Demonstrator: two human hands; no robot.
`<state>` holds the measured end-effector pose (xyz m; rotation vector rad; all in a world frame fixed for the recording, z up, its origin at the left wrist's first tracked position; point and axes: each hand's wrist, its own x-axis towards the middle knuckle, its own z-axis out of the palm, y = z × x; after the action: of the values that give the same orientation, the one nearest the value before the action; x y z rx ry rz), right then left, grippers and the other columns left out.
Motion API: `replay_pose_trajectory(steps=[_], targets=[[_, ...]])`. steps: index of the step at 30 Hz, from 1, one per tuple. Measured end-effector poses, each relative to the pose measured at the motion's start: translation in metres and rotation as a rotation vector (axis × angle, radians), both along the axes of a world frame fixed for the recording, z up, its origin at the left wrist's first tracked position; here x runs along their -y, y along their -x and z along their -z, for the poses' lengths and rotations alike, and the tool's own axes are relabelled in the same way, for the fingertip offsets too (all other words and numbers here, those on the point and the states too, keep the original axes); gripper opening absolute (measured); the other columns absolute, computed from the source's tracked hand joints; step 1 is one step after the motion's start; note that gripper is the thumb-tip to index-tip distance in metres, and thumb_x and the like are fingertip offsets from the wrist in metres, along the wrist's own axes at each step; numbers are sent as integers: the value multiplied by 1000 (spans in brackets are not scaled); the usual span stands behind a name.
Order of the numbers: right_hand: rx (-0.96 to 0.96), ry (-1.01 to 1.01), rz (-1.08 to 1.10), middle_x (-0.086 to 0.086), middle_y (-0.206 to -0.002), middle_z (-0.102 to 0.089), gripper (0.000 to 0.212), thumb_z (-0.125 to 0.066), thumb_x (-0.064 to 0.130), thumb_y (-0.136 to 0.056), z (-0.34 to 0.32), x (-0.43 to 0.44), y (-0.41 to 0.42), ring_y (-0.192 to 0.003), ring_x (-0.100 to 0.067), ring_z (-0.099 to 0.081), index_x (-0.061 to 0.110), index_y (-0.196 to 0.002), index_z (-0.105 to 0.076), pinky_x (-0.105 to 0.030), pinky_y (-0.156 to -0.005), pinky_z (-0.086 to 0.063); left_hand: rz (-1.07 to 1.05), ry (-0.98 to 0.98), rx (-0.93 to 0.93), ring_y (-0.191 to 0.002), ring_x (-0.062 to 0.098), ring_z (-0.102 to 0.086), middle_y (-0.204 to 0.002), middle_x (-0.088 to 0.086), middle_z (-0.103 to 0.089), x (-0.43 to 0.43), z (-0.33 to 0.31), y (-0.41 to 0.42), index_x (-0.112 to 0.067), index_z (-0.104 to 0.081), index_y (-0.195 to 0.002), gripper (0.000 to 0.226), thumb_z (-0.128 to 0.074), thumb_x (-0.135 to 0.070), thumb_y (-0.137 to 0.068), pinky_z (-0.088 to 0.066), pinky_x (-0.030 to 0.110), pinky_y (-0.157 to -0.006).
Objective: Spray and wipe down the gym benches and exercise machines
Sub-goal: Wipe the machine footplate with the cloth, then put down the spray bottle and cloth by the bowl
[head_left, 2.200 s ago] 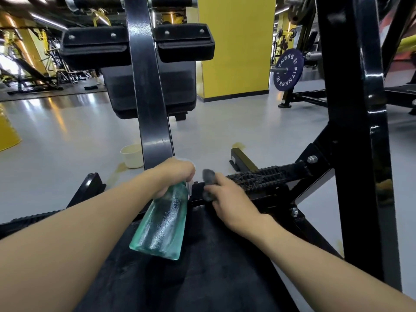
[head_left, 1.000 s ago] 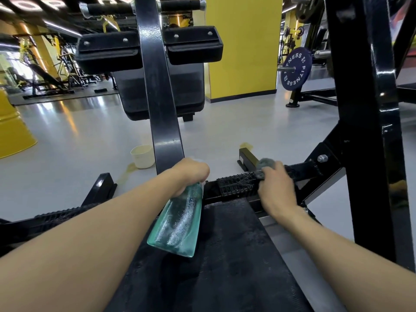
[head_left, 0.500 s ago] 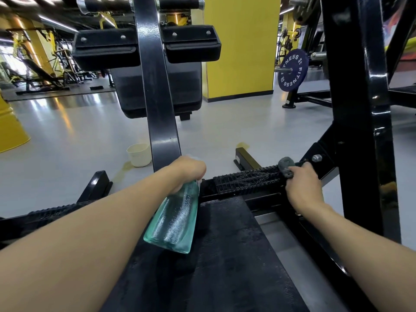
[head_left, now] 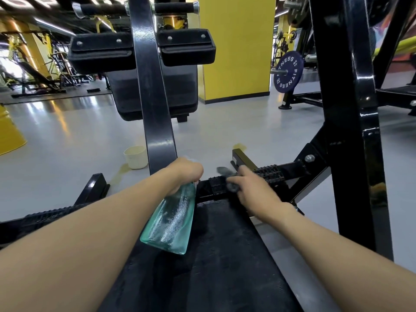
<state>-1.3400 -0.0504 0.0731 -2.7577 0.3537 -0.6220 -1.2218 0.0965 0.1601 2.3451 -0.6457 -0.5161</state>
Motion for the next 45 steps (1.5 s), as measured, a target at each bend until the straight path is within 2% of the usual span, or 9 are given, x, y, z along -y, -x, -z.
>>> replay_pose_trajectory(steps=[6, 13, 15, 19, 22, 29, 34, 42, 45], targets=[[66, -89, 495, -6, -104, -44, 30, -49, -3, -87, 3, 37, 20, -83, -35, -54, 8, -106, -69, -38, -76, -47, 13, 4, 9, -66, 19, -21, -80, 6, -31, 2, 5, -6, -13, -32, -68, 22, -41, 3, -80, -19, 26, -54], [-76, -150, 101, -6, -113, -50, 36, -46, 0, -89, -20, -49, -15, -104, -35, -56, 7, -118, -67, -35, -86, -43, -91, 144, -140, -61, 22, -39, -76, 6, -49, -10, 2, -6, -8, -53, -74, 4, -50, -9, -76, -29, 19, -50], [-78, -236, 107, -4, -103, -47, 35, -46, -1, -88, -53, -64, -21, -97, -34, -57, 9, -114, -69, -32, -79, -40, -171, 248, -189, -72, 28, -63, -79, 7, -66, -22, -12, -5, -6, -70, -90, 32, -54, -25, -69, -48, 21, -63], [-116, -425, 92, -5, -99, -60, 34, -48, -5, -86, -145, -93, -17, -95, -27, -60, 11, -103, -73, -29, -83, -47, -243, 328, -243, -97, 32, -70, -99, 4, -69, -58, -82, 3, -34, -66, -92, 24, -51, -30, -74, -60, 48, -84], [-140, -577, 63, 1, -88, -70, 29, -49, 2, -89, -234, -109, -10, -82, -22, -64, 15, -99, -73, -27, -71, -49, -261, 340, -211, -79, 22, -70, -104, 1, -68, -87, -165, 16, -48, -57, -123, 41, -47, -22, -93, -59, 35, -79], [-208, -772, -15, -5, -107, -66, 33, -45, 2, -94, -466, -181, 29, -89, -25, -61, 18, -118, -62, -18, -57, -41, -510, 365, -186, -71, 23, -59, -76, 4, -62, -177, -390, 81, -17, -62, -80, 25, -54, -39, -88, -56, 43, -72], [-340, -970, -201, -18, -92, -70, 32, -50, -1, -87, -592, -238, 57, -74, -22, -55, 18, -79, -74, -30, -67, -43, -523, 370, -79, -64, 21, -50, -65, 1, -52, -238, -513, 139, -18, -52, -68, 15, -52, -27, -80, -52, 42, -64], [-374, -992, -447, -7, -65, -55, 41, -68, 49, -84, -718, -387, 87, -61, -17, -46, 13, -67, -59, -29, -60, -37, -553, 310, 131, -64, 22, -51, -64, -4, -56, -373, -622, 200, -15, -52, -72, 21, -46, -23, -90, -42, 36, -61], [-372, -949, -491, -1, -56, -63, 51, -67, 56, -85, -741, -445, 79, -53, -15, -49, 9, -67, -62, -25, -54, -41, -611, 269, 147, -86, 22, -63, -93, 0, -67, -433, -640, 198, -14, -53, -112, 22, -49, -32, -99, -48, 35, -73]])
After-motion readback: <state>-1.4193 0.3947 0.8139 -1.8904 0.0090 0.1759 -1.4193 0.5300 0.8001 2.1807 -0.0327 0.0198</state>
